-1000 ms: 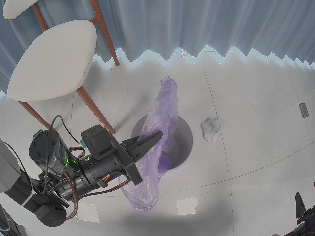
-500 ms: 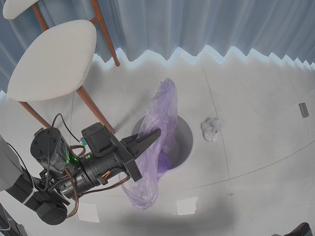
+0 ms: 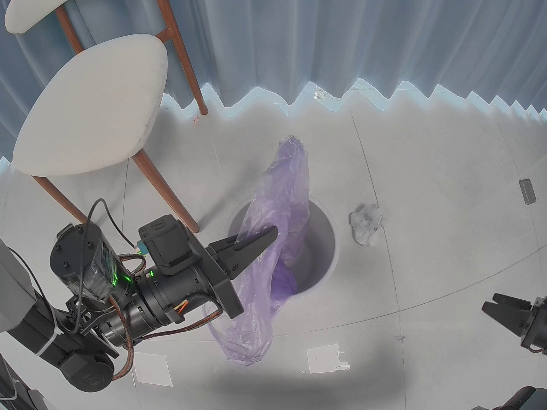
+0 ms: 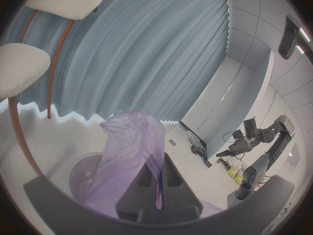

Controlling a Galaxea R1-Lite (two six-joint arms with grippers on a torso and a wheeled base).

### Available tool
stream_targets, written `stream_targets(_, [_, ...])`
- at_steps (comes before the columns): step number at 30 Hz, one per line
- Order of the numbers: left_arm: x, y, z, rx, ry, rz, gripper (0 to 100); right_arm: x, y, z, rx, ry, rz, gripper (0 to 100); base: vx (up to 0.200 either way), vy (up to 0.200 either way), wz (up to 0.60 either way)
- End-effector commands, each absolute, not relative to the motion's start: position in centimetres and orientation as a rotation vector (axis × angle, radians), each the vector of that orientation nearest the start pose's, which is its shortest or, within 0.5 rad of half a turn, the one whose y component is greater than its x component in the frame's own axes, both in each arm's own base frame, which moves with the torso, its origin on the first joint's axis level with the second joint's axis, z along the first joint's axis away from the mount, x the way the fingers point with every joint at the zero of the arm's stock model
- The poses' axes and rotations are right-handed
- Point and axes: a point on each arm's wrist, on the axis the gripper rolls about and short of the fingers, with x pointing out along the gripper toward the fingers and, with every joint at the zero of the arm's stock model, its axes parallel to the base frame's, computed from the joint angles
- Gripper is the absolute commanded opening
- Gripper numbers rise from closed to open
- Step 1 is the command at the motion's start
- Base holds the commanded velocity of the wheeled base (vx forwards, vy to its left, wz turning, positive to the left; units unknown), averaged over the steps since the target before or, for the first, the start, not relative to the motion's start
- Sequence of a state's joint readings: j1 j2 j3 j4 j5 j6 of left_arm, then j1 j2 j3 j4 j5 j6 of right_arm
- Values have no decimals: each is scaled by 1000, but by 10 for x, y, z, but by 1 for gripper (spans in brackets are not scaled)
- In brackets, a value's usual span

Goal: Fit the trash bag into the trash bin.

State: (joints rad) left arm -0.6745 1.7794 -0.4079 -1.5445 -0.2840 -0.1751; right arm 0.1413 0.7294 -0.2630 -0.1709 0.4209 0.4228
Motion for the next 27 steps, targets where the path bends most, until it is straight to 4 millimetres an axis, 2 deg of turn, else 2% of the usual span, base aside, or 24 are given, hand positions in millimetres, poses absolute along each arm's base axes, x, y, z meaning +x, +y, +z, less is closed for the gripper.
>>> stream_targets(1, [211,-174,151,-194,-74,-984,0,106,38,150,390,641,616,100,0,0,0])
stream_targets(7, [214,-177,148,-188,-68,-999,0,135,63,145,356,691,718,100,0,0,0])
stream_targets(10, [215,-180,143,-181,-53,-1004,0,143,73,141,348,702,751,100,0,0,0])
stream_targets(15, [214,-182,146,-185,-68,-1015,0,154,97,130,317,746,835,100,0,0,0])
stream_targets(20, [216,-184,152,-193,-91,-1016,0,172,117,115,304,761,872,100,0,0,0])
stream_targets(21, [217,-185,152,-194,-94,-1016,0,181,124,107,303,765,878,100,0,0,0])
stream_targets(27, [221,-187,154,-197,-105,-1011,0,203,149,83,310,777,907,100,0,0,0])
